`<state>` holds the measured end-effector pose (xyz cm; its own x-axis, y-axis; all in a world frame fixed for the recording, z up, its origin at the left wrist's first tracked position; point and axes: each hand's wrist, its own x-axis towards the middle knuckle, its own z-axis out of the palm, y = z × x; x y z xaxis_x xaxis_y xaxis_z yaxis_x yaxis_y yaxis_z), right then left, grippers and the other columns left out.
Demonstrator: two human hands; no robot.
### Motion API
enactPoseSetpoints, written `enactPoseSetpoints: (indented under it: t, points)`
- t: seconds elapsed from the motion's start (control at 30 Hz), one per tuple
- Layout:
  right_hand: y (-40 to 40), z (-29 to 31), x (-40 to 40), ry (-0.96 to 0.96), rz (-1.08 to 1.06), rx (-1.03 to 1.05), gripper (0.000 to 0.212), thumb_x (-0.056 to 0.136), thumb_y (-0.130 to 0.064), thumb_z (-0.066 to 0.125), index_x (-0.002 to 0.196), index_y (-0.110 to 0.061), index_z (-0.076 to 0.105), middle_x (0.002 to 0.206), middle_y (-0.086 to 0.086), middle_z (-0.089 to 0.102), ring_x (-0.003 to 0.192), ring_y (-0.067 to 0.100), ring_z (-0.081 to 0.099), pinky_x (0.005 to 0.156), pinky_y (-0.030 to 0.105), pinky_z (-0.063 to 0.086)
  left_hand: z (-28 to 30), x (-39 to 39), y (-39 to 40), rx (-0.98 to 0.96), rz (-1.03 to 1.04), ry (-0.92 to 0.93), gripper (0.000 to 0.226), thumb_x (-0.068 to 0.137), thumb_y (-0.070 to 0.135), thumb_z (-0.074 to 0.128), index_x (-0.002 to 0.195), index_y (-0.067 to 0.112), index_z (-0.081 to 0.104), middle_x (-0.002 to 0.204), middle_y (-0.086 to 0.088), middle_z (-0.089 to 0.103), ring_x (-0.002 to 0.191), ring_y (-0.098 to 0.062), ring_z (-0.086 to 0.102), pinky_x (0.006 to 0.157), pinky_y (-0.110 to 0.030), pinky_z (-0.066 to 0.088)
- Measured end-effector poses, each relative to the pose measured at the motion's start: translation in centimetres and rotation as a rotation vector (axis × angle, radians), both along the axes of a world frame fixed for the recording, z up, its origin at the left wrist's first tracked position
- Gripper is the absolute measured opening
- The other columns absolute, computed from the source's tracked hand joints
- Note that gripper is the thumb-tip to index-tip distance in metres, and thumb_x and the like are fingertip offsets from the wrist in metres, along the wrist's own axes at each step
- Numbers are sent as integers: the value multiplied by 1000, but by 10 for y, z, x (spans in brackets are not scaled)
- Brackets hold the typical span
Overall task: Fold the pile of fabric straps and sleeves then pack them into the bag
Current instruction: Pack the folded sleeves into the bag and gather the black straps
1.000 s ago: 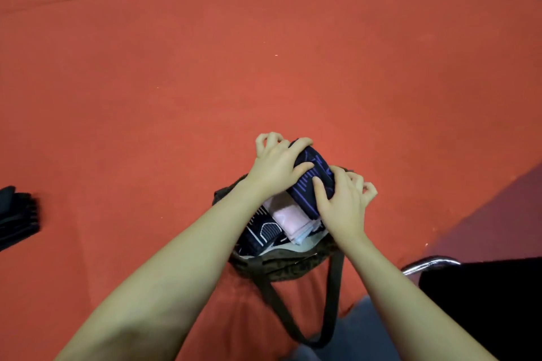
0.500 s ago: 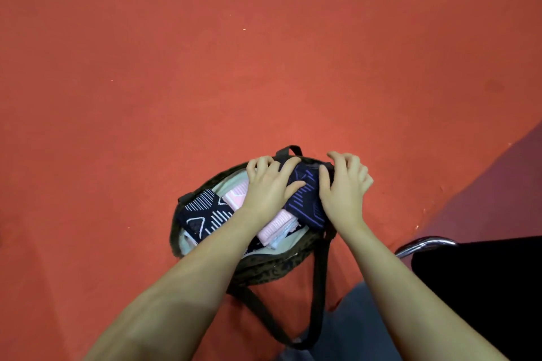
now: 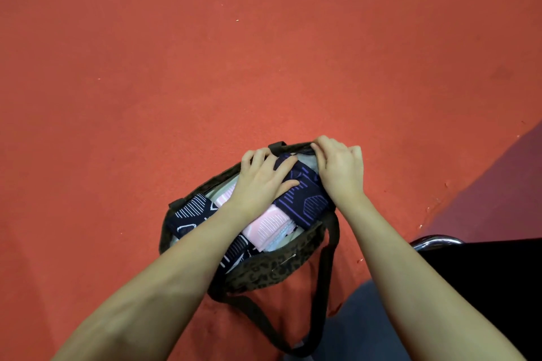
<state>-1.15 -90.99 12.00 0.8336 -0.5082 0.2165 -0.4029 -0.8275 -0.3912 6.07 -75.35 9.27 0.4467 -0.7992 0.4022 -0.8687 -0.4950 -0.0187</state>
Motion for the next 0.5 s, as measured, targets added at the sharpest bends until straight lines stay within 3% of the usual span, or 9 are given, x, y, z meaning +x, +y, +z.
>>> enactPoseSetpoints:
  t: [0.07, 0.13, 0.23, 0.37, 0.5]
  points:
    - [2, -1, 3, -15, -10, -1, 30, 96, -29, 39, 80, -13, 59, 64, 1, 57, 61, 26, 53, 63, 31, 15, 3, -4, -3, -68, 11, -25, 41, 91, 45, 49, 124, 22, 52, 105, -10, 48, 104, -31, 42, 88, -41, 30]
    - [3, -4, 4, -33, -23, -2, 27, 95, -27, 43, 81, -13, 61, 65, 2, 59, 63, 26, 56, 63, 30, 13, 6, -9, -5, -102, -104, -25, 39, 93, 41, 49, 128, 23, 49, 116, -9, 45, 114, -31, 40, 94, -41, 30]
    - [2, -4, 3, -53, -12, 29, 25, 96, -26, 44, 83, -15, 63, 67, 0, 60, 64, 24, 57, 66, 29, 13, 1, -11, 1, 65, -286, 121, 53, 96, 45, 38, 138, 14, 47, 141, -13, 47, 134, -32, 33, 109, -42, 23]
    - [1, 3, 4, -104, -9, 77, 26, 98, -27, 42, 86, -19, 64, 72, -5, 61, 65, 17, 53, 69, 29, 12, -7, -3, 8, 277, -232, 272, 63, 97, 53, 19, 148, 18, 31, 155, -13, 23, 144, -28, 19, 117, -37, 1]
    - [8, 7, 7, -156, -7, 35, 27, 98, -26, 43, 86, -18, 65, 75, -3, 65, 66, 18, 56, 69, 29, 12, -9, 0, 6, 423, -179, 293, 66, 90, 59, -3, 148, 27, -1, 155, -3, -9, 147, -20, -3, 115, -33, -13]
